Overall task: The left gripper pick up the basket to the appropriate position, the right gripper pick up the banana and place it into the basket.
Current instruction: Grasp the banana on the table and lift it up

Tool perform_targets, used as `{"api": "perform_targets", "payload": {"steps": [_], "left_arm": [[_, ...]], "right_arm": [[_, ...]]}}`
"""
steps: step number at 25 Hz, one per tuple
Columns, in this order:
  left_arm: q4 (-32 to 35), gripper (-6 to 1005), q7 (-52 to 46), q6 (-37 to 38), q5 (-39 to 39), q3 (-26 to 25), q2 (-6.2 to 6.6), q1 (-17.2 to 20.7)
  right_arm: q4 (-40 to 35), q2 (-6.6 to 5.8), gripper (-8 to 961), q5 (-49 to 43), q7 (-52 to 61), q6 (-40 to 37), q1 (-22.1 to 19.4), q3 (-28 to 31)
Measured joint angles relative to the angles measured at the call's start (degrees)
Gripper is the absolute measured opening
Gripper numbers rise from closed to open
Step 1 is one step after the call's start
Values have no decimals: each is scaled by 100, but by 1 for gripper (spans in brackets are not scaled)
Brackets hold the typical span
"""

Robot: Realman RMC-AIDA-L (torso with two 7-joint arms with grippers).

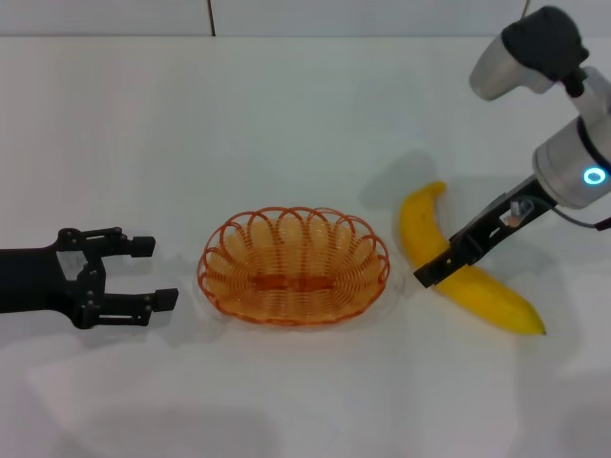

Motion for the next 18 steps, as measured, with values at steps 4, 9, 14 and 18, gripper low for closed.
{"api": "perform_targets", "payload": {"steps": [4,9,14,18], "left_arm": [[0,849,0,-2,0,0,-2,-7],[0,849,0,3,0,0,-3,-17],[0,849,0,6,0,0,-3,-18],[0,849,0,6,0,0,-3,-18]], "right_arm": [[341,-6,871,-44,-23,177,119,0],[478,-4,870,-60,-41,281,145,0],[479,4,869,-147,-45,306,148,-39],[440,7,776,-151,-70,316,150,-81]]}}
